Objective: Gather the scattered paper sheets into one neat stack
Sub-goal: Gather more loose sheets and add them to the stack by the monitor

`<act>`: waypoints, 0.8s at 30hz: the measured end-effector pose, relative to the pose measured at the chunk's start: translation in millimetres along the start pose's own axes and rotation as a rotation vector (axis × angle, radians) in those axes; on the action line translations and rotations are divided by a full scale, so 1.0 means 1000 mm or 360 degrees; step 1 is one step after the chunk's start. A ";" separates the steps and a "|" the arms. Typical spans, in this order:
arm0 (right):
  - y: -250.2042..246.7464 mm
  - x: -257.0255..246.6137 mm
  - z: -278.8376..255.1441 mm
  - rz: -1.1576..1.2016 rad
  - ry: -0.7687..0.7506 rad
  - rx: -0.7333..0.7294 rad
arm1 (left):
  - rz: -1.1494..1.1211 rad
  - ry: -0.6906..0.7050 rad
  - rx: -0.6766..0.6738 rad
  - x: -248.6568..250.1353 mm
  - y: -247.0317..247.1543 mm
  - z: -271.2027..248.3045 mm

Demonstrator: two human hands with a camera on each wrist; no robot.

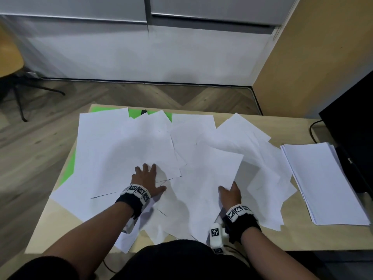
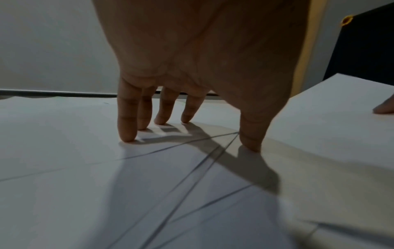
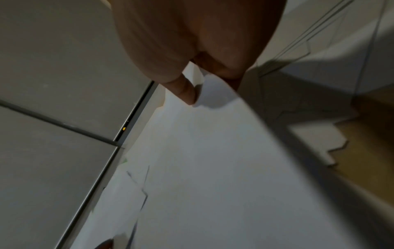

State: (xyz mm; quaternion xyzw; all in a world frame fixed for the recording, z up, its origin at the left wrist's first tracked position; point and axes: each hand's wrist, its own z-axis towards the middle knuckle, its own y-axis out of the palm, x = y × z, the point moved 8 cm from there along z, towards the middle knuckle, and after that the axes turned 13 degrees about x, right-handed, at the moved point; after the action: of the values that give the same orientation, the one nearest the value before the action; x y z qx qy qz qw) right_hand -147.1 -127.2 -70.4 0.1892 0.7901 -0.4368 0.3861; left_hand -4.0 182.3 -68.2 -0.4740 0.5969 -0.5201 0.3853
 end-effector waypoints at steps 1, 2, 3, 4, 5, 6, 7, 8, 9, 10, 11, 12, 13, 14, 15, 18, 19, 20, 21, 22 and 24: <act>0.007 0.000 -0.001 -0.0004 -0.0002 -0.0061 | 0.0001 0.0002 0.0018 -0.001 -0.001 0.002; 0.013 -0.001 -0.003 0.0000 -0.0009 -0.0119 | -0.0006 0.0002 0.0047 -0.003 -0.003 0.004; 0.018 -0.002 -0.005 -0.0003 -0.0021 -0.0166 | -0.0029 0.0002 0.0071 -0.006 -0.004 0.007; 0.020 -0.005 -0.007 -0.0010 -0.0041 -0.0197 | -0.0058 0.0003 0.0081 -0.007 -0.004 0.009; 0.021 -0.008 -0.009 -0.0029 -0.0072 -0.0211 | -0.0081 0.0012 0.0071 -0.008 -0.004 0.011; 0.021 -0.010 -0.010 -0.0027 -0.0101 -0.0211 | -0.0090 0.0019 0.0051 -0.009 -0.002 0.013; 0.020 -0.012 -0.011 -0.0025 -0.0112 -0.0209 | -0.0096 0.0034 0.0042 -0.009 -0.002 0.014; 0.019 -0.013 -0.010 -0.0006 -0.0114 -0.0204 | -0.0112 0.0056 0.0035 -0.007 0.000 0.015; 0.019 -0.013 -0.010 -0.0004 -0.0104 -0.0201 | -0.0145 0.0086 0.0034 -0.004 -0.003 0.015; 0.019 -0.012 -0.008 0.0020 -0.0093 -0.0190 | -0.0193 0.0106 0.0042 -0.001 -0.007 0.015; 0.019 -0.011 -0.007 0.0037 -0.0081 -0.0169 | -0.0241 0.0119 0.0042 0.001 -0.011 0.016; 0.018 -0.009 -0.005 0.0062 -0.0069 -0.0150 | -0.0289 0.0103 0.0027 0.002 -0.015 0.016; 0.017 -0.008 -0.004 0.0060 -0.0055 -0.0139 | -0.0342 0.0068 0.0011 0.001 -0.021 0.019; 0.015 -0.006 -0.003 0.0050 -0.0039 -0.0131 | -0.0377 0.0011 0.0021 -0.001 -0.027 0.021; 0.013 -0.004 -0.001 0.0026 -0.0019 -0.0116 | -0.0392 -0.0033 0.0052 -0.003 -0.033 0.024; 0.009 0.002 0.003 0.0033 0.0021 -0.0066 | -0.0395 -0.0071 0.0110 -0.001 -0.043 0.027; 0.010 0.004 0.003 0.0033 0.0036 -0.0065 | -0.0414 -0.0062 0.0087 0.007 -0.044 0.026; 0.012 0.006 0.003 0.0044 0.0043 -0.0073 | -0.0450 -0.0047 0.0049 0.018 -0.043 0.024; 0.014 0.006 0.000 0.0057 0.0057 -0.0095 | -0.0493 -0.0023 0.0015 0.031 -0.042 0.023; 0.017 0.007 -0.001 0.0065 0.0060 -0.0122 | -0.0549 -0.0002 -0.0028 0.045 -0.041 0.021; 0.020 0.004 -0.006 0.0051 0.0074 -0.0184 | -0.0685 0.0034 -0.0146 0.076 -0.037 0.017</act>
State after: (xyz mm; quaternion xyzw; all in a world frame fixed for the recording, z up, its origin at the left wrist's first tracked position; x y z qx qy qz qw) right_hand -139.0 -111.0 -82.3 0.1892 0.8197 -0.3797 0.3848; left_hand -1.5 104.1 -31.9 -0.6020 0.5091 -0.5676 0.2372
